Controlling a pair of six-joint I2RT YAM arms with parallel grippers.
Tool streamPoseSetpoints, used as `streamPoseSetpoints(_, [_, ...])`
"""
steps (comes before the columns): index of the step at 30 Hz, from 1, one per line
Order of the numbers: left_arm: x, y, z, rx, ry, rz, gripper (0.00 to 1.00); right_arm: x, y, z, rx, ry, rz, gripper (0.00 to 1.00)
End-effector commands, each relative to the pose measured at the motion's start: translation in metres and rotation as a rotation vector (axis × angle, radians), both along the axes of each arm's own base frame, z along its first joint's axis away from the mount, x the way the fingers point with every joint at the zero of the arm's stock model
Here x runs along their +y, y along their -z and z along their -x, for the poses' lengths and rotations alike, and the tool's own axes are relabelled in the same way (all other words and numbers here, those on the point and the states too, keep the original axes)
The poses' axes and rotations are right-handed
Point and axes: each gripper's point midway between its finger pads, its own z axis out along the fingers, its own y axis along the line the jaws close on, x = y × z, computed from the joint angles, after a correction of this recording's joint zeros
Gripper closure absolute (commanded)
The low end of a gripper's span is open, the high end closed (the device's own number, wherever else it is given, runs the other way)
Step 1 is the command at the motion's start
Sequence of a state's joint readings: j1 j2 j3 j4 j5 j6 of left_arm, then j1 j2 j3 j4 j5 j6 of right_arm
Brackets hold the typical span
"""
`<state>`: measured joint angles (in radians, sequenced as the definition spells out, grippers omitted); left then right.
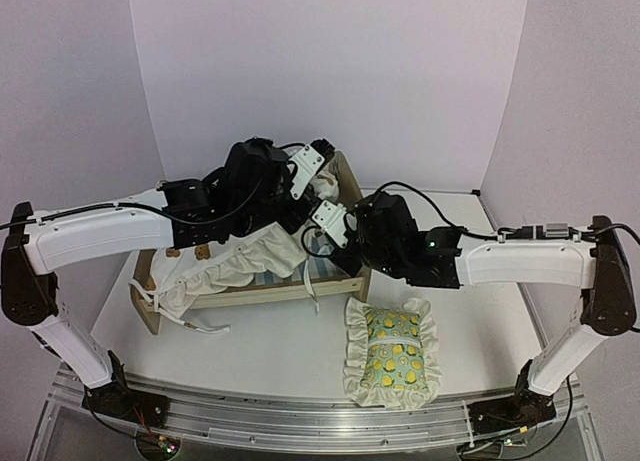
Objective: Set up the pet bed
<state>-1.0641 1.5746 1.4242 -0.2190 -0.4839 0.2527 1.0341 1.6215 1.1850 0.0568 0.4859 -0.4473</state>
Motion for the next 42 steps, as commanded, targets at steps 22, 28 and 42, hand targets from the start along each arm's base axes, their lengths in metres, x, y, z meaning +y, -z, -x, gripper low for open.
streamPoseSetpoints(22, [-0.005, 0.012, 0.003, 0.011, 0.031, -0.001, 1.00, -0.019, -0.087, -0.026, -0.305, 0.142, -0.014, 1.00])
streamPoseSetpoints(28, [-0.008, 0.017, 0.003, 0.021, 0.042, -0.008, 1.00, -0.028, -0.051, -0.026, -0.226, 0.192, 0.001, 0.82])
streamPoseSetpoints(42, [-0.026, 0.040, 0.005, 0.085, 0.097, -0.044, 1.00, -0.058, -0.055, 0.016, 0.082, 0.199, -0.164, 0.37])
